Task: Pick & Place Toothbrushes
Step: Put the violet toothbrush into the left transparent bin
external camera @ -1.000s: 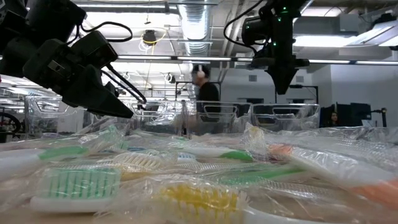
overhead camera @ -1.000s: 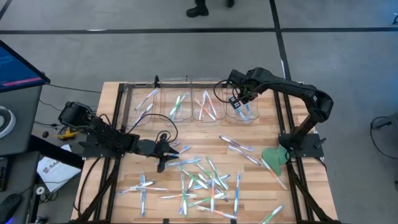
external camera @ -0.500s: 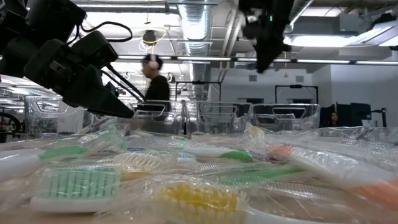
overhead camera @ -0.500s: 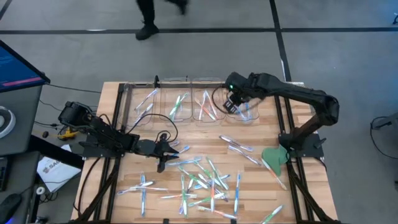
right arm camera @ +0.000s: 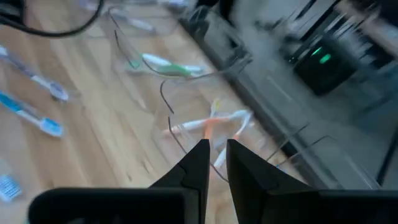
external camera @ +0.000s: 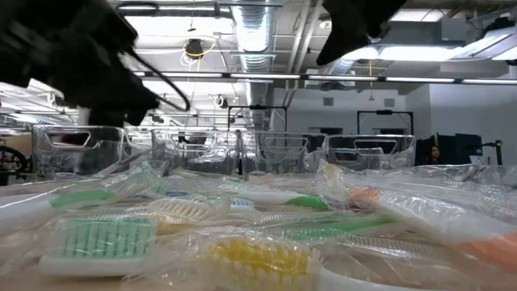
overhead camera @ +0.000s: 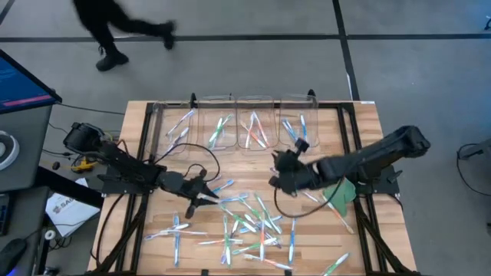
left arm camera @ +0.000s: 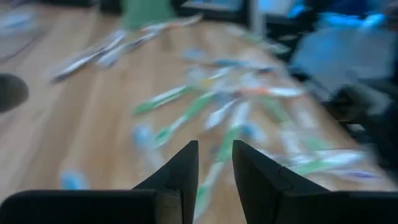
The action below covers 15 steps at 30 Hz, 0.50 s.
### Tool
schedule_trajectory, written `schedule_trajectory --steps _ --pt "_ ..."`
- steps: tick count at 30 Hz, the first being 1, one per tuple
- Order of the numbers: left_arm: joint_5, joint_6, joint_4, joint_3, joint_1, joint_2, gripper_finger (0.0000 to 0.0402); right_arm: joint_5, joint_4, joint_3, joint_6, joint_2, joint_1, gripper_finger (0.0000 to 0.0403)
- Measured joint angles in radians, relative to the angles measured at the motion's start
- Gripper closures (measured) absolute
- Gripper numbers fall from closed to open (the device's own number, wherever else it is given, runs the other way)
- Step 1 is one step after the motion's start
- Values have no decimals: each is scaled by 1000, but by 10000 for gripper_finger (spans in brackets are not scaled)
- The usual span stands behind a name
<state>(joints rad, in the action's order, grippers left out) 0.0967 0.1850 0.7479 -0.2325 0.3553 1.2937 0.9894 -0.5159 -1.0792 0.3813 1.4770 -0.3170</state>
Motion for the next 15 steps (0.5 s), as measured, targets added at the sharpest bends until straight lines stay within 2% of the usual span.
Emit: schedule_trajectory --steps 3,8,11,15 --pt "-10 -30 -7 0 6 -58 309 77 149 80 -20 20 -29 355" --pt "-8 -31 -7 0 6 -115 309 71 447 132 -74 94 -17 355" --pt "-8 -31 -14 0 12 -129 301 34 633 129 -116 140 -8 355" --pt "-8 -72 -14 0 21 -129 269 -66 813 130 -310 195 -1 355"
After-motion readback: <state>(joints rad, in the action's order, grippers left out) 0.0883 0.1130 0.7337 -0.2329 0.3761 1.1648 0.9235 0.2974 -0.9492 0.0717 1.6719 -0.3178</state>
